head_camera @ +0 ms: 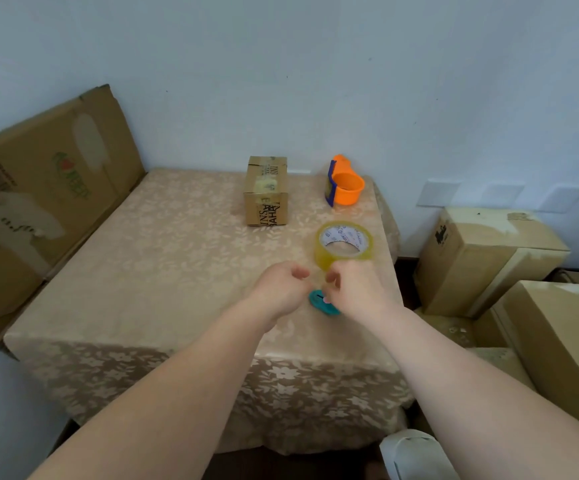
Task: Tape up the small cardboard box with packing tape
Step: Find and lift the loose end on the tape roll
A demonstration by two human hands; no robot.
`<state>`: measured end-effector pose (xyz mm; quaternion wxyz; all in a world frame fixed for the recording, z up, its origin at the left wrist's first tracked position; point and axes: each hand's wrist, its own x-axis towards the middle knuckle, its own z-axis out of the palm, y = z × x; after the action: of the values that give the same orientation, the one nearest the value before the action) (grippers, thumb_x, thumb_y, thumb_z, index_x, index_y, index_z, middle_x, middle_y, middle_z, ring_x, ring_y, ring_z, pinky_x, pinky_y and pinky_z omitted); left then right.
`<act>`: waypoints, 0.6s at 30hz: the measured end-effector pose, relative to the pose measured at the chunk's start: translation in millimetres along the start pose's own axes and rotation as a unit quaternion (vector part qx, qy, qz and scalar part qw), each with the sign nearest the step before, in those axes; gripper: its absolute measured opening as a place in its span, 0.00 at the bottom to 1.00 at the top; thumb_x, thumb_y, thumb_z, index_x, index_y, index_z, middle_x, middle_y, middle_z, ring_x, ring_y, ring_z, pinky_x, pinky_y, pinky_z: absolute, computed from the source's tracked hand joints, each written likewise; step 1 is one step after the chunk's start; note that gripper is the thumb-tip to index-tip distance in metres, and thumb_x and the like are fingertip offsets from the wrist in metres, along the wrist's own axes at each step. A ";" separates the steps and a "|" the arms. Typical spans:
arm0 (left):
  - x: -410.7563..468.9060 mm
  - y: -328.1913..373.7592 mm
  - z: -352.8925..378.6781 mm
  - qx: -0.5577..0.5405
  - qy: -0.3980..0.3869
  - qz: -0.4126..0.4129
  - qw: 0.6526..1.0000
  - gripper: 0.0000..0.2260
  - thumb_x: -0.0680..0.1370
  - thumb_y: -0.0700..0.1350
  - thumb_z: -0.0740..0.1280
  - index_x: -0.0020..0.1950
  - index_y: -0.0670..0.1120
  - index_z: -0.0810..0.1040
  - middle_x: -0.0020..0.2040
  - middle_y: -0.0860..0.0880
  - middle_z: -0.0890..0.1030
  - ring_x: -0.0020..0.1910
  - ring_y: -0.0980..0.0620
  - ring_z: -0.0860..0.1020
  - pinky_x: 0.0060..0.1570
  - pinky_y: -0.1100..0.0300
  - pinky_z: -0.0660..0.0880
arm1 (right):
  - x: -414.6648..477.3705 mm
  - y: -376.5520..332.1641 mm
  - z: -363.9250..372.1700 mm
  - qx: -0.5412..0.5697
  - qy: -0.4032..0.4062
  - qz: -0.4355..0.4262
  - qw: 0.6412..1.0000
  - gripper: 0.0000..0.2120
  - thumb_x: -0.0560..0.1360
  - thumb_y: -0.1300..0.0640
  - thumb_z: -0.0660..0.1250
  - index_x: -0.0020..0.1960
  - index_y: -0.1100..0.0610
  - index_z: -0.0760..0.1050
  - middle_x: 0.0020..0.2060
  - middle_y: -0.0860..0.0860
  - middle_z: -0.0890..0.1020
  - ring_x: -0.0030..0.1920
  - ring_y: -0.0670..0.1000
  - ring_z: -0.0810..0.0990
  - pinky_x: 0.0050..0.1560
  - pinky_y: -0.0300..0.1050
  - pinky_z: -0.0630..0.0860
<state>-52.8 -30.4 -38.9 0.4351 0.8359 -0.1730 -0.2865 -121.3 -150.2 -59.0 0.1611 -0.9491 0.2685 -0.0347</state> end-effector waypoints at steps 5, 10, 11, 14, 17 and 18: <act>-10.8 -0.4 -2.0 0.018 -0.022 -0.013 0.999 0.15 0.77 0.40 0.63 0.64 0.45 0.75 0.63 0.45 0.76 0.58 0.50 0.73 0.51 0.60 0.68 | -12.5 -0.1 12.8 0.013 -0.079 0.014 0.997 0.12 0.77 0.56 0.62 0.60 0.52 0.75 0.55 0.55 0.79 0.54 0.58 0.78 0.50 0.53 0.78; -12.8 0.0 -4.7 0.015 -0.020 -0.009 1.000 0.15 0.77 0.41 0.64 0.64 0.45 0.75 0.62 0.45 0.76 0.55 0.51 0.73 0.51 0.60 0.67 | -14.4 0.1 18.4 0.059 -0.066 0.004 0.996 0.06 0.76 0.56 0.63 0.51 0.53 0.77 0.43 0.54 0.80 0.44 0.57 0.78 0.40 0.48 0.75; -12.0 -0.1 -5.1 0.009 -0.011 -0.006 1.000 0.15 0.77 0.42 0.64 0.63 0.45 0.75 0.61 0.46 0.76 0.54 0.51 0.73 0.50 0.60 0.68 | -12.7 0.4 18.0 0.075 -0.053 0.000 0.996 0.06 0.76 0.55 0.62 0.48 0.54 0.77 0.40 0.54 0.79 0.41 0.57 0.77 0.37 0.47 0.72; -7.8 0.4 -7.4 -0.020 0.032 0.007 0.999 0.13 0.77 0.42 0.65 0.60 0.46 0.78 0.57 0.47 0.79 0.52 0.52 0.74 0.49 0.61 0.67 | -1.5 -0.2 9.4 0.123 0.053 0.001 0.991 0.10 0.78 0.52 0.60 0.45 0.56 0.75 0.39 0.53 0.77 0.40 0.55 0.74 0.34 0.45 0.64; -1.4 -0.2 -9.8 -0.037 0.054 0.016 0.998 0.11 0.76 0.41 0.65 0.58 0.46 0.80 0.56 0.48 0.80 0.52 0.51 0.75 0.48 0.61 0.68 | 15.3 0.2 -5.3 0.142 0.146 0.030 0.979 0.09 0.79 0.53 0.58 0.44 0.56 0.72 0.37 0.52 0.74 0.39 0.53 0.72 0.32 0.44 0.62; 0.2 -0.2 -10.3 -0.041 0.055 0.017 0.998 0.10 0.76 0.41 0.65 0.57 0.46 0.80 0.55 0.48 0.80 0.52 0.51 0.76 0.48 0.61 0.68 | 20.4 0.7 -9.8 0.147 0.158 0.049 0.975 0.09 0.79 0.53 0.58 0.44 0.56 0.72 0.37 0.53 0.74 0.39 0.54 0.72 0.31 0.43 0.61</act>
<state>-46.2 -23.9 -34.4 0.4822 0.8289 -0.1512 -0.2398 -105.8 -164.1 -50.4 0.2563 -0.8831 0.3285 -0.2158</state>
